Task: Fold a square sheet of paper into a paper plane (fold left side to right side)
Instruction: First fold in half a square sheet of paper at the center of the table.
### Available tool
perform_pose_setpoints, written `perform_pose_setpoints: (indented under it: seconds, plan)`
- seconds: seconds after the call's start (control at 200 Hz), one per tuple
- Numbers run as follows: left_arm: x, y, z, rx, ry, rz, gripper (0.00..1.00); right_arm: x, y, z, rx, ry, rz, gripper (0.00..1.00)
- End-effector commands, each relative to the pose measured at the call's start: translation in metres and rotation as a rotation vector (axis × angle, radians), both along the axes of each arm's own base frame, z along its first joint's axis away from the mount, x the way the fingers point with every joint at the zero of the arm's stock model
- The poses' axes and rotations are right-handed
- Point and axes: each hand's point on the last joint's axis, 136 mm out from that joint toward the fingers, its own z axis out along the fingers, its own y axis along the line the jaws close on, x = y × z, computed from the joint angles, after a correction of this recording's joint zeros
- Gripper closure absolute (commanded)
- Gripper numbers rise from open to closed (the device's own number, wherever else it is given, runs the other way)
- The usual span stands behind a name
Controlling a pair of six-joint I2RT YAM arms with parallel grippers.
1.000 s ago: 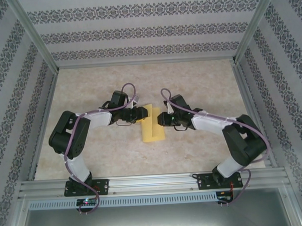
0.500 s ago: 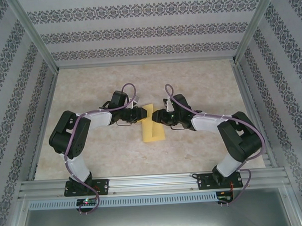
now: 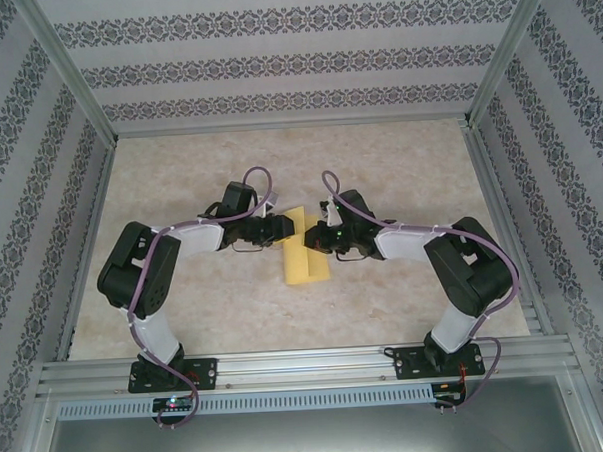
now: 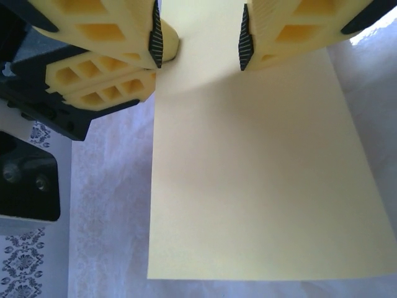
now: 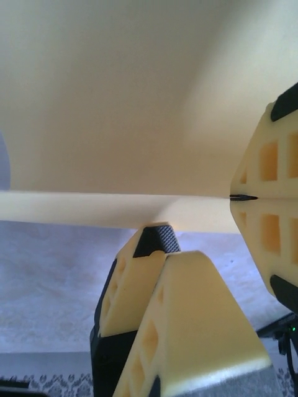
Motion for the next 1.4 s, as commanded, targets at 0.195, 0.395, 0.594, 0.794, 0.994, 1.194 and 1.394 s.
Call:
perform_pose_setpoints:
  seconds: [0.195,0.395,0.594,0.794,0.994,1.194,1.394]
  plan:
    - [-0.016,0.025,0.014,0.142,-0.071,0.043,0.49,0.011,-0.031,-0.023,-0.269,-0.035,0.000,0.99]
    - [-0.024,0.019,-0.007,0.178,-0.031,0.023,0.47,0.010,-0.041,-0.032,-0.319,-0.013,-0.011,0.98]
    - [-0.021,0.007,-0.020,0.221,-0.005,0.004,0.43,0.010,-0.044,-0.037,-0.338,-0.012,-0.016,0.98]
    - [-0.019,-0.004,-0.032,0.253,0.011,-0.019,0.45,0.012,-0.045,-0.036,-0.344,-0.022,-0.018,0.97]
    - [-0.019,0.000,-0.046,0.323,0.027,-0.014,0.53,0.013,-0.047,-0.035,-0.358,-0.028,-0.020,0.93]
    - [-0.021,0.000,-0.056,0.358,0.041,-0.025,0.53,0.015,-0.052,-0.027,-0.369,-0.058,-0.036,0.81]
    - [-0.021,-0.002,-0.061,0.372,0.049,-0.031,0.53,0.013,-0.073,-0.017,-0.402,-0.099,-0.087,0.65]
